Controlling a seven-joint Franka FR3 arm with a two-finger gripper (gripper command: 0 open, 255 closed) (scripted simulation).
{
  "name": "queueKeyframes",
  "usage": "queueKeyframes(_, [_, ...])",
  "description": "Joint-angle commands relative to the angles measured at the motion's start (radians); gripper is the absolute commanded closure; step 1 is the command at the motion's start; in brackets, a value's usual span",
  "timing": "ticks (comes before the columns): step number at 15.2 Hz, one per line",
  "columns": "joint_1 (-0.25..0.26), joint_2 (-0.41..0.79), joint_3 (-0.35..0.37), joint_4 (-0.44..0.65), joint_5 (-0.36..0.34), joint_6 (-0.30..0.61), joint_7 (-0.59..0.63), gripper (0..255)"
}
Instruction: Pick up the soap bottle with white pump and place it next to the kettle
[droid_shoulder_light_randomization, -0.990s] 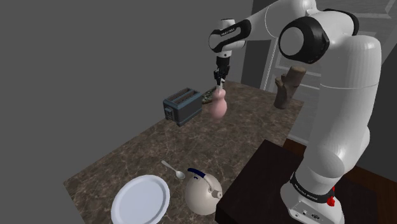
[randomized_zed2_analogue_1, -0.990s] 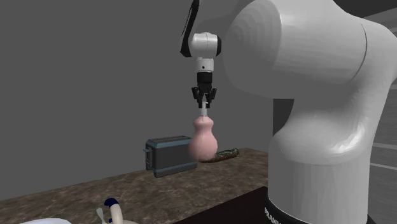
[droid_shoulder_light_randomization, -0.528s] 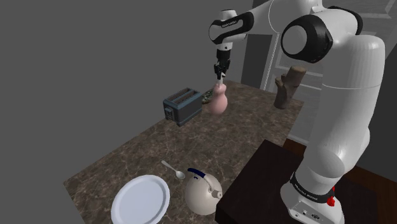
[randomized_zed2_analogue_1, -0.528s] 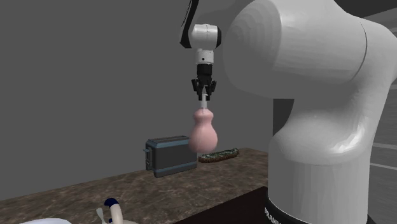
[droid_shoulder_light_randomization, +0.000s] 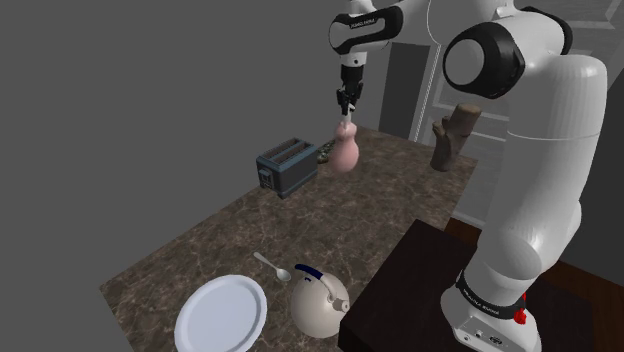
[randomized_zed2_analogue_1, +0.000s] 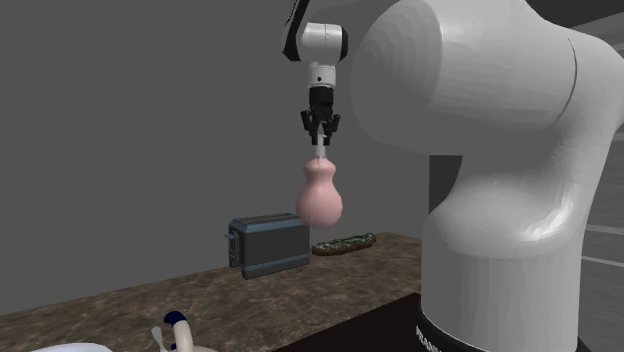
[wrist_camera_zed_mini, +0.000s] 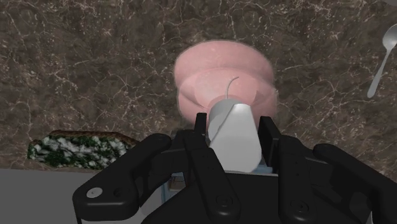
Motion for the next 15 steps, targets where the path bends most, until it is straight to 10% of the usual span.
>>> queueKeyframes(1, [-0.002,0.001,-0.001,0.032,0.000,-0.030,-0.002,255])
queueKeyframes(15, [-0.016,0.041,-0.004,0.279,0.008,-0.237,-0.001,255])
